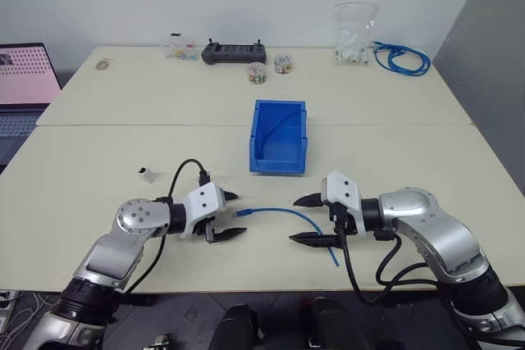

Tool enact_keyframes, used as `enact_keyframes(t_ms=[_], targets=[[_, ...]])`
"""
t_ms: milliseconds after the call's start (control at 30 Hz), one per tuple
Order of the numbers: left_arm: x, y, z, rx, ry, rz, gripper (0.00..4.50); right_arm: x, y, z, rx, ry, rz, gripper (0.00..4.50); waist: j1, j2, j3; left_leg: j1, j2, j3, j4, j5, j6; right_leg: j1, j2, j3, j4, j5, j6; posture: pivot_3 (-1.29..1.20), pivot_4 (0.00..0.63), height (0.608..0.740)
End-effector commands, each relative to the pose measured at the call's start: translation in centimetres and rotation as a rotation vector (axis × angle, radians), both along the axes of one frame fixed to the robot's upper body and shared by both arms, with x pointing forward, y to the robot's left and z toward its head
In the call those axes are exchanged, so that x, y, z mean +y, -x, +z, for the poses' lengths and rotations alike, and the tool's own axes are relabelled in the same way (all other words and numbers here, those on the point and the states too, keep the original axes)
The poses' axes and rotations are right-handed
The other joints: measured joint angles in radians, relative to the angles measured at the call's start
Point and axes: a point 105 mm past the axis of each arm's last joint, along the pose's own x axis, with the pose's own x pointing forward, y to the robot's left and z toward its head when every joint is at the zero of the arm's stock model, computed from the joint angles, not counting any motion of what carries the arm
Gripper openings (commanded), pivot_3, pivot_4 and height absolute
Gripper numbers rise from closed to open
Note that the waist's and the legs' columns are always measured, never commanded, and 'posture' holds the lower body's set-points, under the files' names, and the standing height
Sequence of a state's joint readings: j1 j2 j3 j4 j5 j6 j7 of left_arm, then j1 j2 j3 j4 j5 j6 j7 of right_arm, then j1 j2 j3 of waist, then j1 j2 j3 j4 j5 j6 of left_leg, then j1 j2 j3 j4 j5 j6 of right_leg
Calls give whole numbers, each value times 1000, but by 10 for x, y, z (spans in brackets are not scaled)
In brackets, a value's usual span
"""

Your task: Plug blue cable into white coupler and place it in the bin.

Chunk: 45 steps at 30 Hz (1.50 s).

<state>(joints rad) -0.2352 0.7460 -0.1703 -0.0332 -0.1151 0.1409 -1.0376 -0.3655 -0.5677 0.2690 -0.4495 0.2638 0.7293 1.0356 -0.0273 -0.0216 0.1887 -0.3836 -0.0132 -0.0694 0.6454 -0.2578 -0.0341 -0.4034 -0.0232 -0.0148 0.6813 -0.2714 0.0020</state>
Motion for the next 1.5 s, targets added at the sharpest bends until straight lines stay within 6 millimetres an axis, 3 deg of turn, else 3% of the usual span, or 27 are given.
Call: enact_keyframes(t_ms=[33, 300, 467, 700, 900, 1033, 1233, 1500], targets=[[11, -2, -10, 32, -64, 32, 2940, 1, 2, 12, -47, -22, 10, 3745, -1, 0, 0, 0, 0, 0, 0, 0, 0, 0, 0, 0, 0, 0, 0, 0, 150, 740], [21, 4, -17, 61, -135, 37, 1299, 3, 3, 20, -58, -53, 19, 3745, -2, 0, 0, 1, 3, 1, 0, 0, 0, 0, 3, 1, 0, 0, 0, 0, 150, 740], [17, 6, -14, 58, -154, 12, 245, 1, 3, 24, -57, -72, 13, 3745, -3, 0, 0, 2, 4, 2, 0, 0, 0, 0, 4, 1, 0, 0, -1, 0, 150, 740], [-12, 12, 7, 125, -11, -13, 244, -10, 15, 37, 37, -161, -15, 3745, -2, 0, 0, 1, 4, 3, 0, 0, 0, 0, 4, 2, 0, 0, -1, 0, 150, 740], [-54, 9, 49, 232, 230, -67, 244, -13, 44, 43, 182, -246, 3, 3745, 5, -1, 0, -1, 4, 2, 1, 0, 0, 0, 4, 1, -1, 1, 0, 0, 150, 740], [-79, -1, 91, 334, 478, -93, 244, -12, 46, 52, 212, -356, -68, 3745, 6, -2, 0, -1, 3, 2, 1, 0, 0, 0, 4, 1, -1, 1, 0, 0, 150, 740], [-91, 11, 113, 530, 638, -194, 244, -16, 41, 55, 246, -427, -166, 3745, -8, -1, -1, 1, 4, 5, 0, 0, 0, 0, 5, 4, 0, 1, 0, 0, 150, 740], [-87, 20, 126, 676, 736, -238, 244, -18, 31, 81, 311, -638, -211, 3745, -4, -1, -1, 1, 4, 5, 1, 0, 0, 0, 5, 4, 0, 1, 0, 0, 150, 740]])
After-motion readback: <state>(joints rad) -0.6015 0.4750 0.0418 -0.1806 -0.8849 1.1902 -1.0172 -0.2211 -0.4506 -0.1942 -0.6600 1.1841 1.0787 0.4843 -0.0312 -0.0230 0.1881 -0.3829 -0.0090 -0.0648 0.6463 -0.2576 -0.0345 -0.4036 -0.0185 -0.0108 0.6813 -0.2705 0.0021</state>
